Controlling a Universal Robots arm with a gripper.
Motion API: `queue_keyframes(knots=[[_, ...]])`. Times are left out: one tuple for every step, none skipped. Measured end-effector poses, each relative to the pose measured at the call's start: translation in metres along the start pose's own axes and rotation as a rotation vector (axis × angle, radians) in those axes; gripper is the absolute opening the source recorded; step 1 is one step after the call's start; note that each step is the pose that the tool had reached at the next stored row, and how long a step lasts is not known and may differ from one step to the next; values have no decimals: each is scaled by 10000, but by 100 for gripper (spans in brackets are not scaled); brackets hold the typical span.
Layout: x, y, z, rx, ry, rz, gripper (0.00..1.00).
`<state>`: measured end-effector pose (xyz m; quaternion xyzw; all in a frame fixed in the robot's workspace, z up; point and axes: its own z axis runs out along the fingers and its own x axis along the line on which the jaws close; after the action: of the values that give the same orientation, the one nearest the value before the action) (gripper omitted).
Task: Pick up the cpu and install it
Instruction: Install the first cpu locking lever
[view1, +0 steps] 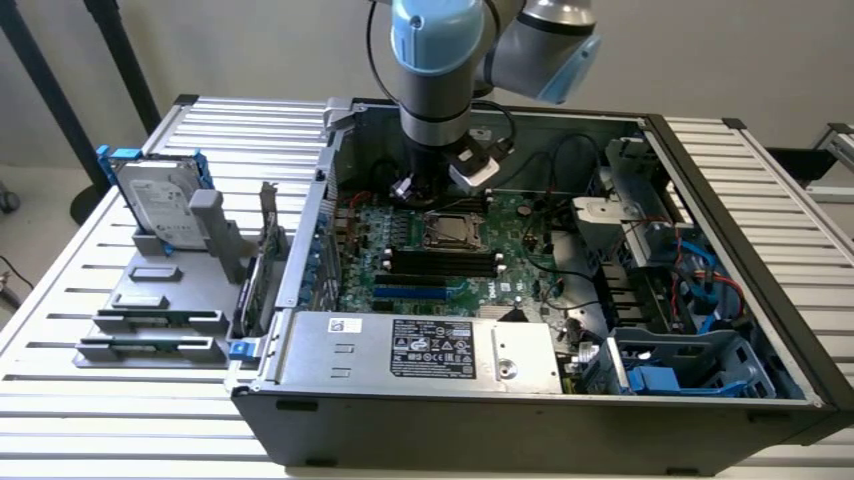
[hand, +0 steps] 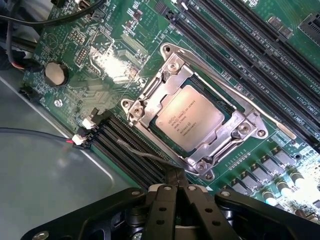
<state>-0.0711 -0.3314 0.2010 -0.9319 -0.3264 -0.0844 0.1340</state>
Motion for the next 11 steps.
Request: queue_keyframes(knots=[[4,2,4,1,-7,-9,11],[7,3,7,3,-15,-16,11],[10,6,10,4,-24,-24,11],[14,8,13,6,-35,-31,11],[19,11,16,7,-46,-39,11],[24,14,19,9,-57,-46,11],[30,18,22,10,-69,-54,11],[35,21,25,11,-80,-62,11],[41,25,28,14,-93,-70,11],[46,28,31,16,-106,-78,11],[53,33,34,19,-119,-85,11]])
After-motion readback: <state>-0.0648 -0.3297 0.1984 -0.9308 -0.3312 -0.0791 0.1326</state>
